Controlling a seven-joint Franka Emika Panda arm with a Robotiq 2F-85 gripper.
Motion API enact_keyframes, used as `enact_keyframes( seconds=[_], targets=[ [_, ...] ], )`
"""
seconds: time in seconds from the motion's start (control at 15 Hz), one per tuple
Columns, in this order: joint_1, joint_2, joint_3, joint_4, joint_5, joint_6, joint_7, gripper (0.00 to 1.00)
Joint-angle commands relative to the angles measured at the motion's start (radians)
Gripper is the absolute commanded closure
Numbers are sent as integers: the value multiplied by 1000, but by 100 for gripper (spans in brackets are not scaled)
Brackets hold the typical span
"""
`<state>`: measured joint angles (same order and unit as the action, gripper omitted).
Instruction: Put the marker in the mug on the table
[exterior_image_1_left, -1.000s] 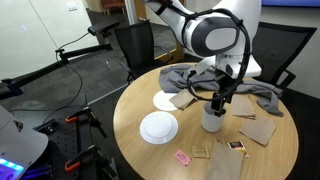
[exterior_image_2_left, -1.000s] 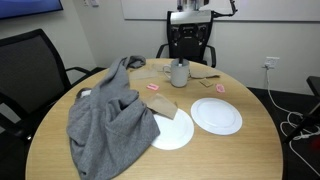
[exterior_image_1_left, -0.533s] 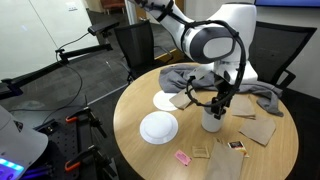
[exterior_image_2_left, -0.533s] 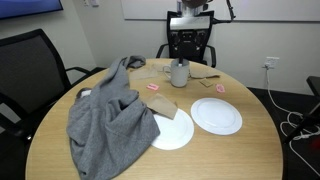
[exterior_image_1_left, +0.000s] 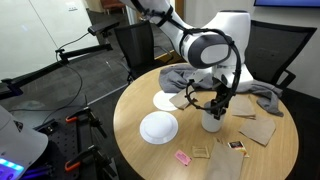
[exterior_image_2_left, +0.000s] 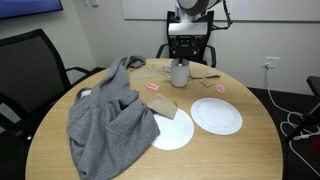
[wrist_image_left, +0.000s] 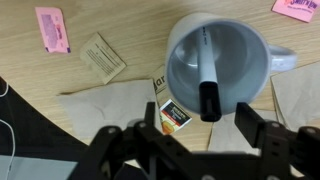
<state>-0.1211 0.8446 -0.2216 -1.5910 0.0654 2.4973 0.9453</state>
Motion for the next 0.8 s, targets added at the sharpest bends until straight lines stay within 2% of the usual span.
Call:
enact_keyframes(
  seconds=[0.0, 0.07, 0.53, 0.73],
  targets=[
    [-1, 10, 6, 20, 30, 23, -27, 32],
    [0, 10, 6, 22, 30, 25, -27, 44],
    [4, 16, 5, 38, 27, 23, -25, 98],
    [12, -3, 5, 19, 22, 26, -30, 95]
  ],
)
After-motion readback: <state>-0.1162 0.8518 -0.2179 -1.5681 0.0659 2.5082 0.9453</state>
